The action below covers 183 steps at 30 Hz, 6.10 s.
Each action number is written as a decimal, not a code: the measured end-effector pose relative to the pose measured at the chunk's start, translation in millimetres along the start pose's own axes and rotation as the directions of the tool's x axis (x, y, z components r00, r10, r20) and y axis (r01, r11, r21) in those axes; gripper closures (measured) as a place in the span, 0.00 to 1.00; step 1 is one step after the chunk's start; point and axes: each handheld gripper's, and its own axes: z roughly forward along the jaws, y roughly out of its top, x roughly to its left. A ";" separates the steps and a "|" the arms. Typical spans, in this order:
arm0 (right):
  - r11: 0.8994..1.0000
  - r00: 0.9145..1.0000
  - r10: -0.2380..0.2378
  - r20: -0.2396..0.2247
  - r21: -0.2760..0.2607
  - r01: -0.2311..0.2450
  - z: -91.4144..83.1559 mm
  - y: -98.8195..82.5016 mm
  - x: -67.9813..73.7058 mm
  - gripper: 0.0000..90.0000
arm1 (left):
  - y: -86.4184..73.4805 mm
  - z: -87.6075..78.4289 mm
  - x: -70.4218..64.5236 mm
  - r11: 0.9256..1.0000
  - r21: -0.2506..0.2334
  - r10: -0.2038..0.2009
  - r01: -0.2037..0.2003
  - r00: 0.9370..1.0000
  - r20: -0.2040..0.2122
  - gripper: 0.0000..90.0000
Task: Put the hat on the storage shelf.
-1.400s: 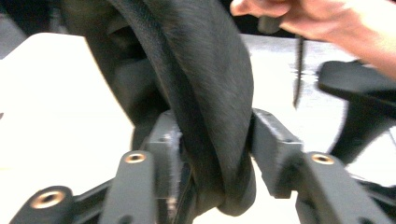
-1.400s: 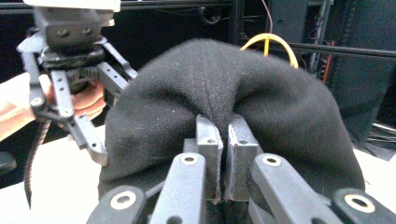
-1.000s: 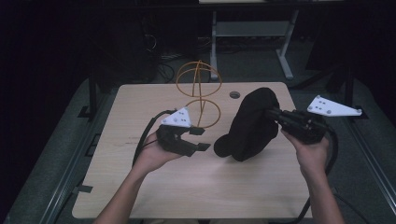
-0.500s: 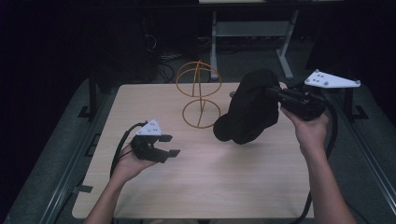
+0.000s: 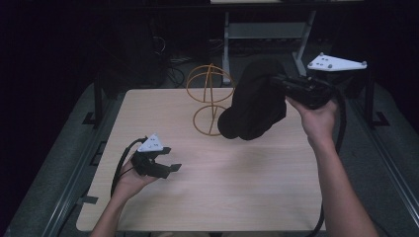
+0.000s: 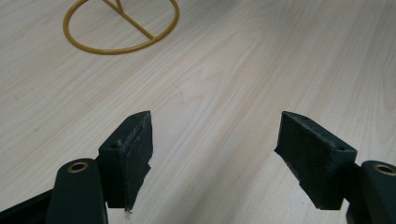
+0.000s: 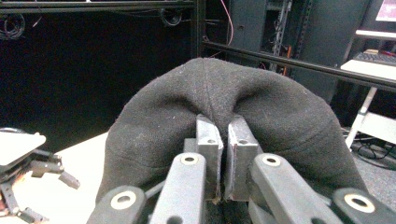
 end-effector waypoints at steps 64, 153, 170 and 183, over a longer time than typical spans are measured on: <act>0.974 1.000 -0.005 -0.028 0.226 0.011 217.1 76.6 -1.5 0.94 | -16.7 6.6 14.4 0.998 -0.017 -0.068 0.068 0.998 0.014 0.27; 0.957 0.986 0.157 -0.058 0.256 -0.138 148.7 22.7 -21.7 0.27 | -21.2 -1.7 15.6 0.997 -0.034 -0.073 0.072 0.997 -0.019 0.25; 0.949 0.984 0.173 -0.041 0.273 -0.156 112.8 5.8 -25.9 0.24 | -22.6 -2.0 14.4 0.998 -0.014 -0.059 0.058 0.998 -0.032 0.25; 0.950 0.982 0.183 -0.037 0.266 -0.167 89.7 -5.8 -29.0 0.24 | -22.6 -1.0 14.5 0.999 -0.008 -0.054 0.054 0.998 -0.036 0.25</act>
